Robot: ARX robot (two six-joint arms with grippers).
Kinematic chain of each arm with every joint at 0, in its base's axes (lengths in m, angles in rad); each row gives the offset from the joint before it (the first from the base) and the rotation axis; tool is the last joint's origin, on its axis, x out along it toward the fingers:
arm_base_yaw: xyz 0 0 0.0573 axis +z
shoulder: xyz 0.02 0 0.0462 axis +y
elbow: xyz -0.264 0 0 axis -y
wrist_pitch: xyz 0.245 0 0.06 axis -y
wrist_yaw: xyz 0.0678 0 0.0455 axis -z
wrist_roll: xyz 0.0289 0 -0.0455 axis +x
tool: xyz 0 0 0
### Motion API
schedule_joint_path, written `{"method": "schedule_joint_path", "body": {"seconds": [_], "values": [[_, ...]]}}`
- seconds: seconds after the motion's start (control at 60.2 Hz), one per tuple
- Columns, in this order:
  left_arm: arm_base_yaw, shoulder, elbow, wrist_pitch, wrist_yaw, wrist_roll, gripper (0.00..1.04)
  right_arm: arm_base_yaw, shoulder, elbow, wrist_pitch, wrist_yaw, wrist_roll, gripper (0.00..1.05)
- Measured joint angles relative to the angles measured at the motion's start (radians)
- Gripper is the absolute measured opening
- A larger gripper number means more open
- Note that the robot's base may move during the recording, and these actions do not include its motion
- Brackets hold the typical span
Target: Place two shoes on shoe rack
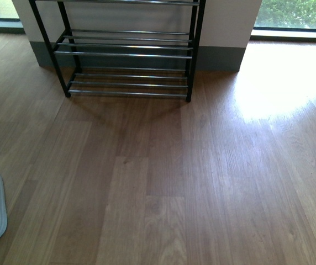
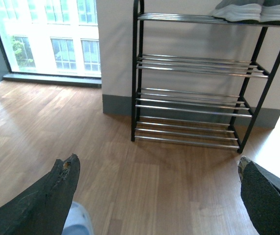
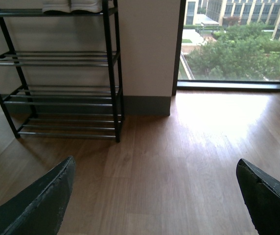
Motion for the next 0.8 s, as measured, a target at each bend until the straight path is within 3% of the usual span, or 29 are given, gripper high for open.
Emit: {"method": "schedule_joint_path", "body": {"seconds": [0.798], "values": [[0.0, 0.0, 0.0, 0.0, 0.003, 0.0, 0.95, 0.0, 0.0, 0.0, 0.0, 0.004, 0.0, 0.96]]}}
